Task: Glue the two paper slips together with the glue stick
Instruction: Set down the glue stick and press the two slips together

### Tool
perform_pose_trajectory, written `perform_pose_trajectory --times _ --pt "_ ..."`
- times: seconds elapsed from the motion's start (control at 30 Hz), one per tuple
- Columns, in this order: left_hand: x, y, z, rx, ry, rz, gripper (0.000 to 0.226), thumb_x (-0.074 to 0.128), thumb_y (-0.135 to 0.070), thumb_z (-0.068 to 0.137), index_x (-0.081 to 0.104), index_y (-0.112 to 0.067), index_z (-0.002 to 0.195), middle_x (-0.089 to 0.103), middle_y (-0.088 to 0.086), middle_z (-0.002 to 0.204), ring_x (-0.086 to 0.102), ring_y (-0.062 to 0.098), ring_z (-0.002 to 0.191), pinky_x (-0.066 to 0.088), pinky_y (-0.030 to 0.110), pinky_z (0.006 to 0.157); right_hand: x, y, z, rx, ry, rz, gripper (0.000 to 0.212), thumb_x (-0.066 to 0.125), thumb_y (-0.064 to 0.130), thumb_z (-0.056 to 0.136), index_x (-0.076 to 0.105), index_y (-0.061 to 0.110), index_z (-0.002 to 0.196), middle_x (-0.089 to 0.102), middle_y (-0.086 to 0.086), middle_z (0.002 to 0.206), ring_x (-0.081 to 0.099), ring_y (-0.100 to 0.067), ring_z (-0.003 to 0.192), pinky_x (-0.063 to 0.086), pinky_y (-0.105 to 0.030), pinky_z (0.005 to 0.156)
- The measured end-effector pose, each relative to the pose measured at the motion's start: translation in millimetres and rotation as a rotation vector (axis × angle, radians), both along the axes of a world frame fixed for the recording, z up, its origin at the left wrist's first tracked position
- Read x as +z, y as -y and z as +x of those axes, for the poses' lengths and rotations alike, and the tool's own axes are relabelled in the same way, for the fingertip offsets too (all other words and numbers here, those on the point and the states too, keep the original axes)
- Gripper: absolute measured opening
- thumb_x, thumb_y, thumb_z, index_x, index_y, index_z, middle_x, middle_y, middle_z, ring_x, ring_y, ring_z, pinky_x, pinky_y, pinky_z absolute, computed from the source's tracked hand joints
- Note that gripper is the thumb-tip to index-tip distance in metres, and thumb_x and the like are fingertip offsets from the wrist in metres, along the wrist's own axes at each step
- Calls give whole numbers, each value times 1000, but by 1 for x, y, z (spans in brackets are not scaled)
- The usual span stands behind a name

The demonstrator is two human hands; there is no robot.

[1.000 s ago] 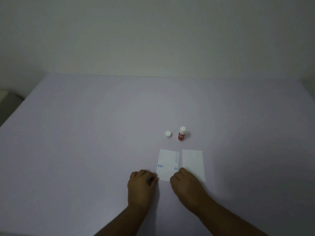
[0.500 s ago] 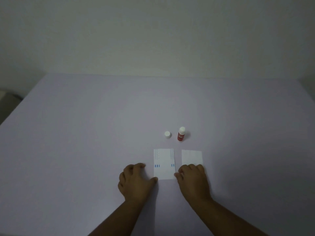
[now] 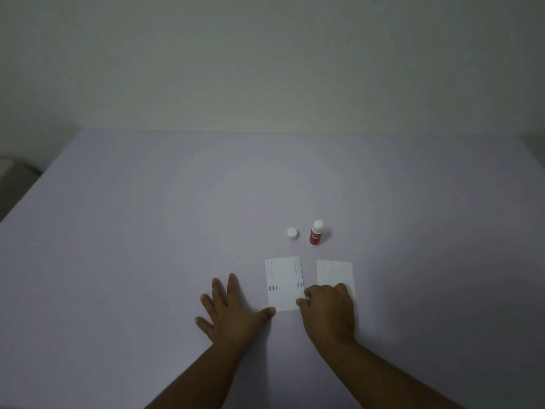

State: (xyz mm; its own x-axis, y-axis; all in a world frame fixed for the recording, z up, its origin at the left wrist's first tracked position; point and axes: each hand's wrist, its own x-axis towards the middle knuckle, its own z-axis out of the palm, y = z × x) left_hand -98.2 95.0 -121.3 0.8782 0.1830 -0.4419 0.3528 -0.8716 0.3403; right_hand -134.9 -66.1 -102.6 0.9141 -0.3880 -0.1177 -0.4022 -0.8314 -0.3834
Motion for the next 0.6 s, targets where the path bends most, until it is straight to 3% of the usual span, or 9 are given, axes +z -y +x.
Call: perform_pose_trajectory --times 0.27,0.43,0.53,0.6 --pt "-1 0 -1 -5 9 -4 121 63 -76 58 -8 -33 146 -17 1 158 -18 32 142 -3 62 110 10 -5 4 -249 -53 215 19 60 35 84 69 21 93 67 -2 91 52 -21 96 52 -37 79" --pt "-1 -1 0 -5 19 -17 121 64 -77 56 -5 -34 146 -13 1 158 -16 33 142 -2 63 110 15 -3 6 -264 -76 272 21 57 34 86 69 18 93 67 -5 92 56 -22 93 54 -37 76" --pt "4 3 -3 -7 70 10 112 67 -75 56 8 -38 144 -1 1 159 -7 33 143 5 64 109 17 -5 6 -258 -53 315 23 54 30 88 69 14 91 69 -7 88 60 -21 83 57 -36 72" --pt "9 5 -6 -19 146 55 97 71 -67 57 26 -39 138 20 0 154 11 33 141 19 62 108 16 -6 6 -254 -41 367 23 54 27 88 70 10 90 71 -8 86 63 -21 77 58 -33 69"
